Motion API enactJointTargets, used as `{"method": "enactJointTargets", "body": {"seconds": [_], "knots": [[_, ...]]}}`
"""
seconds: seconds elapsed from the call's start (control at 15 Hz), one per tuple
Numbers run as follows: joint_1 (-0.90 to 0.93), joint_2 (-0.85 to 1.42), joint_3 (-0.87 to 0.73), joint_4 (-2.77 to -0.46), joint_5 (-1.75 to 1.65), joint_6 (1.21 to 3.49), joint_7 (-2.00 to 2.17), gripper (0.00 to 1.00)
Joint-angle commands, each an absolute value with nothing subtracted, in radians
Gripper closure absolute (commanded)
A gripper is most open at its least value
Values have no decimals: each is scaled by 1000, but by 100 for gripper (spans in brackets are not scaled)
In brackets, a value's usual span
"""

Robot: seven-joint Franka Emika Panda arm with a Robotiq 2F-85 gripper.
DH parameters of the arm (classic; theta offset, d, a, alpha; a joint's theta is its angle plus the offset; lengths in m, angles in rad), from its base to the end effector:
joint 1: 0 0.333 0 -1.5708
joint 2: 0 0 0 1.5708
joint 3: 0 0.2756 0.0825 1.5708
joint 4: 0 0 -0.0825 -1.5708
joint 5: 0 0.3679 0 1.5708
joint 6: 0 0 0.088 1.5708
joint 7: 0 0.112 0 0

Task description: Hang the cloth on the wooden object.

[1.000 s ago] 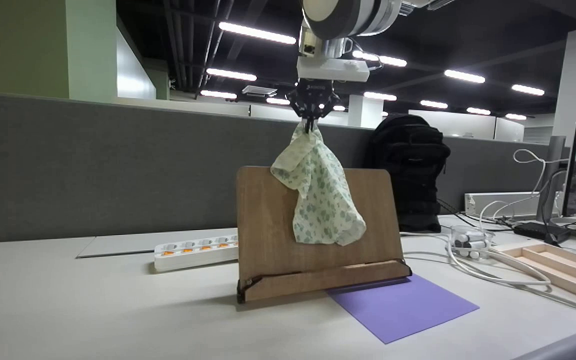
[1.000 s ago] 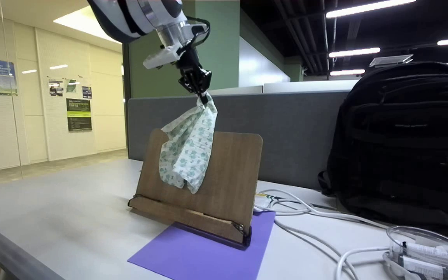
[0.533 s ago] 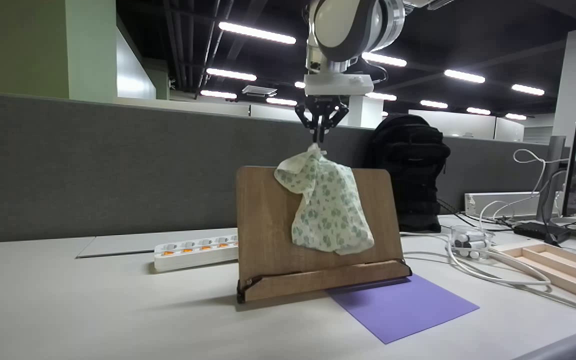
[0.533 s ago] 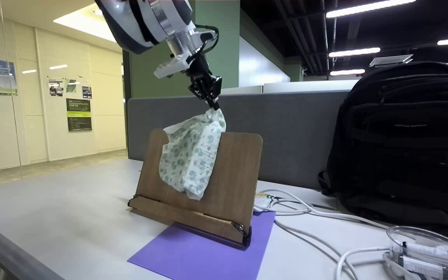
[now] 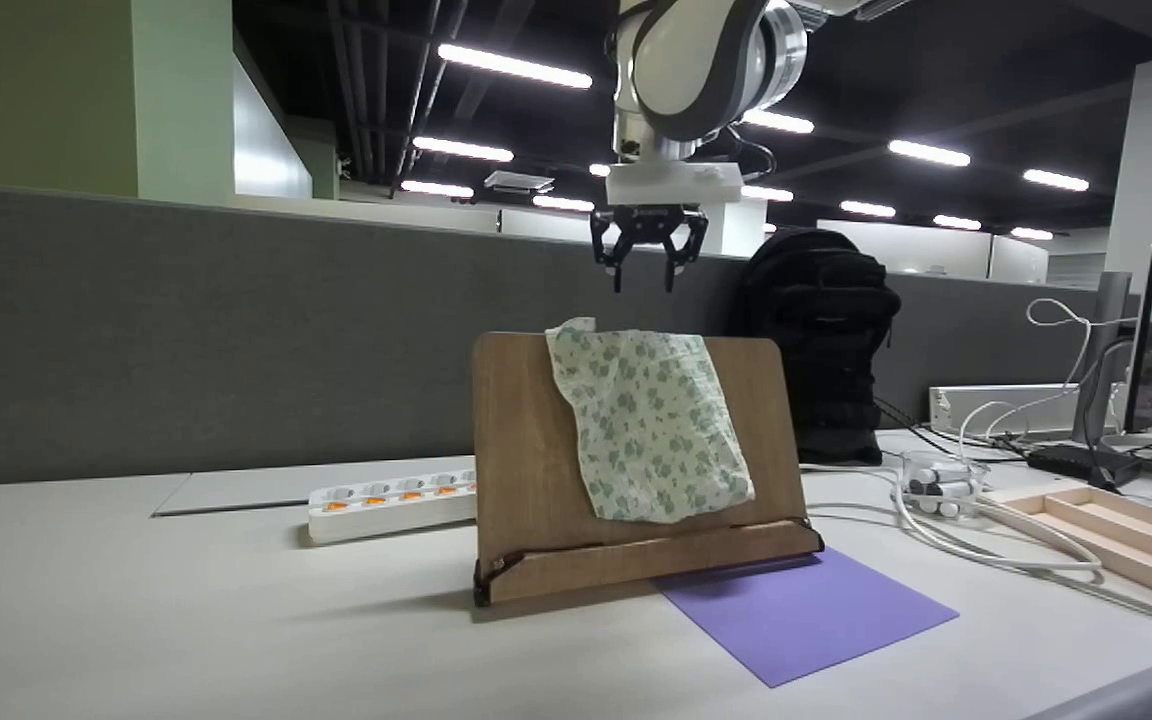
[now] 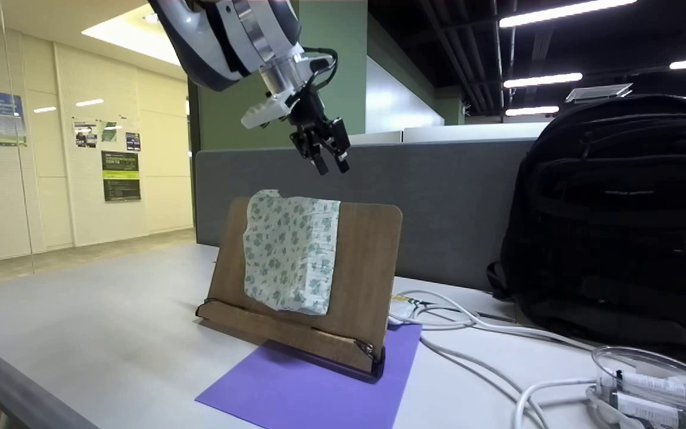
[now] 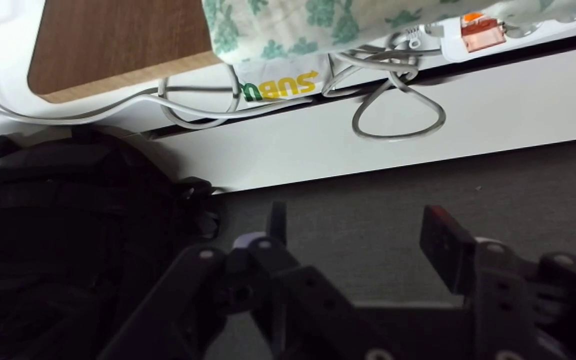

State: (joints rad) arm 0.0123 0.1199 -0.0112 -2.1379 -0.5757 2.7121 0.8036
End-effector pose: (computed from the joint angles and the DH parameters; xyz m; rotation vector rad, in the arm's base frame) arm 0.5764 0.0189 0.3610 2.8424 -0.4728 0.7997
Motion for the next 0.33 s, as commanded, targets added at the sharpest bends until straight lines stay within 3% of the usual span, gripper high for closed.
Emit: {"method": "enactJointTargets", "body": {"seconds": [0.0, 0.27], "knots": [[27, 124, -18, -2099, -612, 2677, 870, 2], [22, 117, -16, -2086, -608, 2709, 843, 0]]}}
